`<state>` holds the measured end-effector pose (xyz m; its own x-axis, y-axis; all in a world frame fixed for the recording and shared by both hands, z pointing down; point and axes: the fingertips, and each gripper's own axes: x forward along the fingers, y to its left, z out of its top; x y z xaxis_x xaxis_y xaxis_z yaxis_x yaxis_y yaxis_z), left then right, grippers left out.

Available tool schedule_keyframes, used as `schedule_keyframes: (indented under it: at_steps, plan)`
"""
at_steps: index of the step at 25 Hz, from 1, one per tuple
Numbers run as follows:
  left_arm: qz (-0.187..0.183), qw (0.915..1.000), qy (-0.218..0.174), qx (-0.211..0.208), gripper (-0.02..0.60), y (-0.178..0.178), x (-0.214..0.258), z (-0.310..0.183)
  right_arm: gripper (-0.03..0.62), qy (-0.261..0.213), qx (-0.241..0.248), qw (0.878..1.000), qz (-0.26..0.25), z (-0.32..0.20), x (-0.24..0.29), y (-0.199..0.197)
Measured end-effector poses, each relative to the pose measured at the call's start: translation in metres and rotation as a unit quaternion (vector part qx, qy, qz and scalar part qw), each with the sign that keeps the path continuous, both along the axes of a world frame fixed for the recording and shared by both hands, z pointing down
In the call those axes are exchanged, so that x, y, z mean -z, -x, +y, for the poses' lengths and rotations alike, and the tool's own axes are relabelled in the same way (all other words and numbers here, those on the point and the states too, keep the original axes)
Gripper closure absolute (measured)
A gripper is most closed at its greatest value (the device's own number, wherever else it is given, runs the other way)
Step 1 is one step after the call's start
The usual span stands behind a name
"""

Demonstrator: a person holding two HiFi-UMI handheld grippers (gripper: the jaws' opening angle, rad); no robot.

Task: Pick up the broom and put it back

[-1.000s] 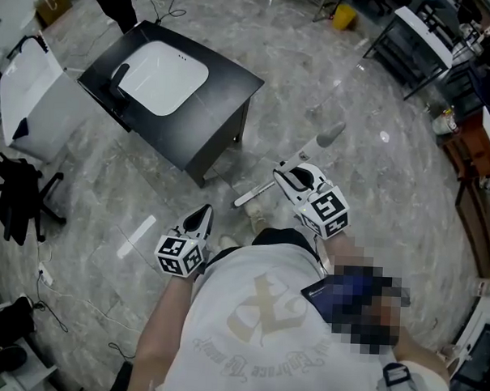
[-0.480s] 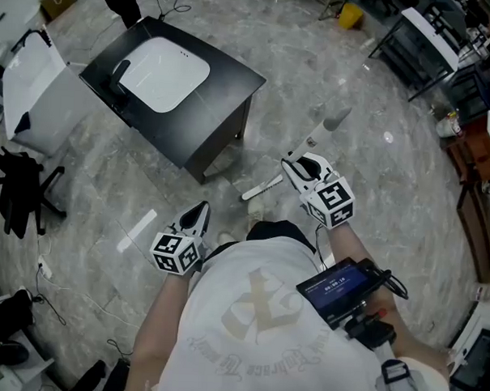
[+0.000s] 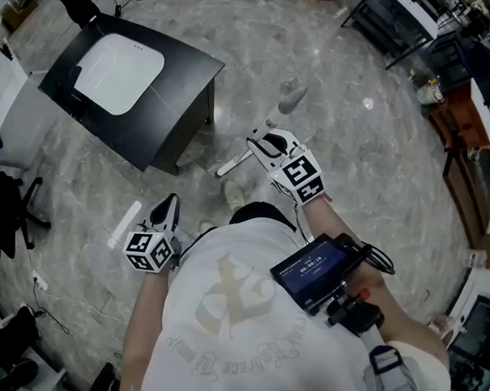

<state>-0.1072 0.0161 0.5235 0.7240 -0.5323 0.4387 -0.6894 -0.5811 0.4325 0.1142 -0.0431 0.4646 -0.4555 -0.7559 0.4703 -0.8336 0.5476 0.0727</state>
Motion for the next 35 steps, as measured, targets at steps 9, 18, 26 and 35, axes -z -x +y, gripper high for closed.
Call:
schedule_keyframes:
  at_steps: [9,18,26,35]
  plan:
    - [-0.011,0.9998,0.011,0.012,0.569,-0.026,0.0,-0.034,0.499,0.025,0.027,0.999,0.012,-0.034,-0.028,-0.02]
    - [-0.024,0.9988,0.027,0.034,0.569,-0.035,-0.008,-0.065,0.499,0.057,0.051,0.997,0.021,-0.064,-0.069,-0.034]
    - [-0.032,0.9972,0.039,0.056,0.569,-0.038,-0.016,-0.08,0.499,0.075,0.085,0.993,0.037,-0.079,-0.103,-0.034]
    - [-0.043,0.9943,0.05,0.083,0.569,-0.038,-0.016,-0.077,0.499,0.109,0.125,0.985,0.056,-0.089,-0.15,-0.032]
